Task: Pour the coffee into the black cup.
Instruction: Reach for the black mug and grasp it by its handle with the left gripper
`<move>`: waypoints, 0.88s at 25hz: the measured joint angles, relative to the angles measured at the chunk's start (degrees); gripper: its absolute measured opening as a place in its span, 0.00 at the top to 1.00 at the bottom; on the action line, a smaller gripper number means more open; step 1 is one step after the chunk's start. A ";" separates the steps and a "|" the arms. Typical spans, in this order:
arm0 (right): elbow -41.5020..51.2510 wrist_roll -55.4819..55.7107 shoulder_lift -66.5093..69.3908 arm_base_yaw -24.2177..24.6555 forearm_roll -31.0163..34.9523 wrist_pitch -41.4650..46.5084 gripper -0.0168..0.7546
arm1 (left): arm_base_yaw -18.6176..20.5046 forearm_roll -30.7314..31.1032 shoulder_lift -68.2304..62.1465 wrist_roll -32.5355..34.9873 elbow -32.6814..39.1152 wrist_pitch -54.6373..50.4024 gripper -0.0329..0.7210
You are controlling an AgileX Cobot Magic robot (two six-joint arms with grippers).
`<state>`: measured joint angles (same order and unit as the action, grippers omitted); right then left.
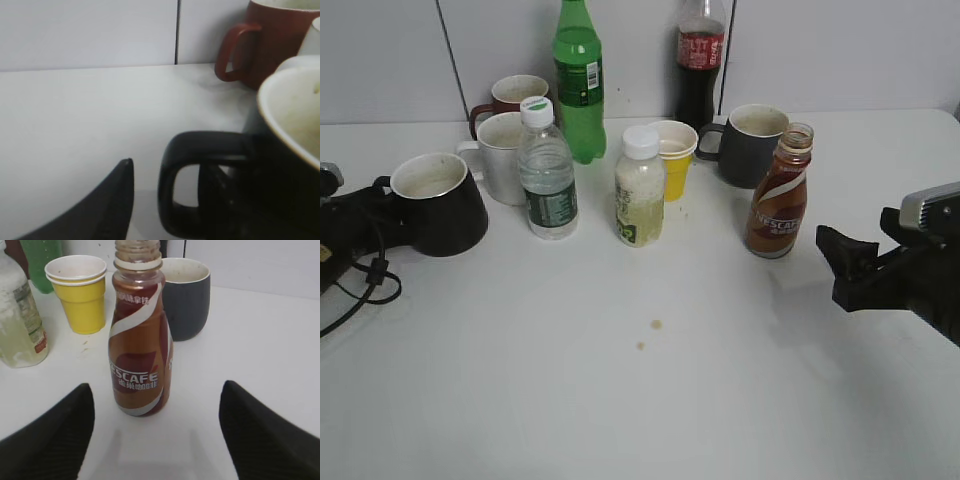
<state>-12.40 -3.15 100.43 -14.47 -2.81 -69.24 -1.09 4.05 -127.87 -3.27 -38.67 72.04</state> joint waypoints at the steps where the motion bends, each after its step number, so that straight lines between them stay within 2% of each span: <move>1: 0.00 0.00 0.00 0.00 0.13 0.00 0.22 | 0.75 1.74 -0.06 -0.05 -0.13 0.00 0.52; 5: 0.00 0.00 0.00 0.00 0.41 0.00 0.22 | 3.55 9.12 -0.13 -2.57 -0.18 0.00 0.52; 9: 0.00 0.00 0.00 0.00 0.47 0.00 0.22 | 4.09 13.21 -0.13 -3.39 0.99 0.77 0.52; 15: 0.00 0.00 0.00 0.00 0.47 0.00 0.22 | 4.09 12.46 0.43 -3.83 4.29 2.26 0.51; 22: 0.00 0.00 0.00 0.00 0.47 0.00 0.22 | 3.85 11.24 0.43 -4.01 4.45 2.55 0.51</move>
<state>-12.40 -3.15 100.43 -14.47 -2.34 -69.24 2.76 15.29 -127.44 -7.28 -34.22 74.59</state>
